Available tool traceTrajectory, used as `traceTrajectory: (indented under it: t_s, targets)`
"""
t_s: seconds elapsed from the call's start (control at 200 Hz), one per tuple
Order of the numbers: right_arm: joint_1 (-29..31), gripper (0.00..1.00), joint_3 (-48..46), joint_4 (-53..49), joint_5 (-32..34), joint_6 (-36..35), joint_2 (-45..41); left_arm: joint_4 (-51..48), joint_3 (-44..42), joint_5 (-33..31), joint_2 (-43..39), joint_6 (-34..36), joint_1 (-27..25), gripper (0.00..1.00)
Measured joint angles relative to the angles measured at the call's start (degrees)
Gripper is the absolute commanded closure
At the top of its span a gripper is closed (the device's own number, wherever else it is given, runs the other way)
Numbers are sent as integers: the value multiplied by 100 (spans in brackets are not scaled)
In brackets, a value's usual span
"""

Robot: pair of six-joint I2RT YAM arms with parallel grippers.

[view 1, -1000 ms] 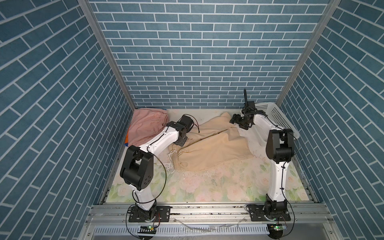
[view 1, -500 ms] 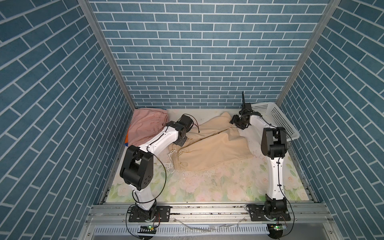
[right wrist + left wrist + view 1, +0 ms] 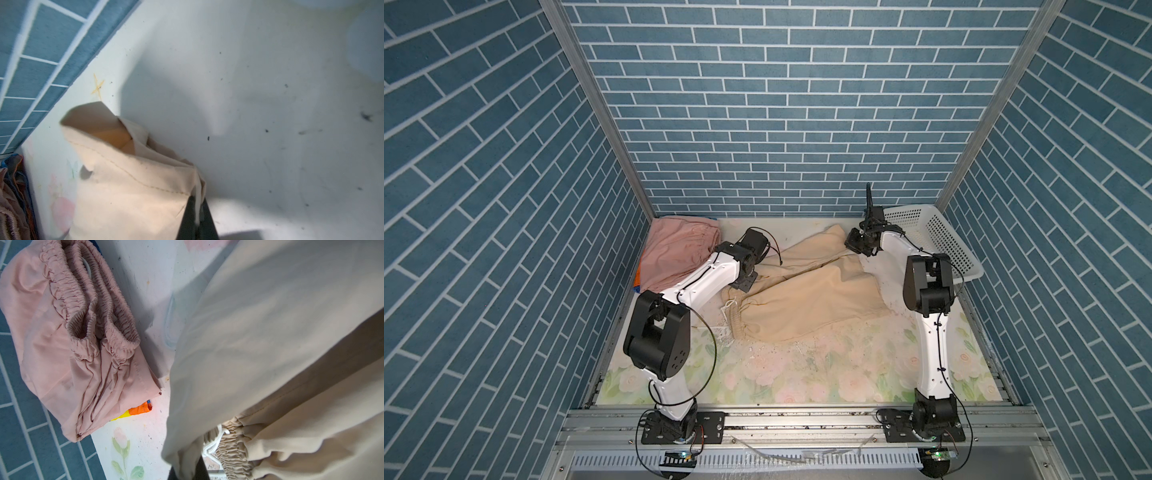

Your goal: Fold and stack the shorts

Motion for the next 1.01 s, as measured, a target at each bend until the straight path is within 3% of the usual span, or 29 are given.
traceTrajectory:
  t_s: [0.255, 0.545, 0.665, 0.87, 1.005]
  targets:
    - [-179, 100, 903, -494, -15, -151, -321, 72, 754, 284, 105, -57, 402, 100]
    - [-684, 100, 3097, -1314, -404, -219, -409, 409, 2020, 791, 1010, -70, 728, 100]
    - [-721, 100, 3053, -1521, -542, -326, -577, 433, 2312, 901, 1331, -70, 813, 100]
    - [-715, 100, 1878, -1749, -732, -501, -1156, 337, 2614, 1296, 1613, -133, 1213, 100]
    - [-699, 100, 2754, -2275, -898, -588, -990, 214, 3311, 1864, 1838, -330, 1513, 100]
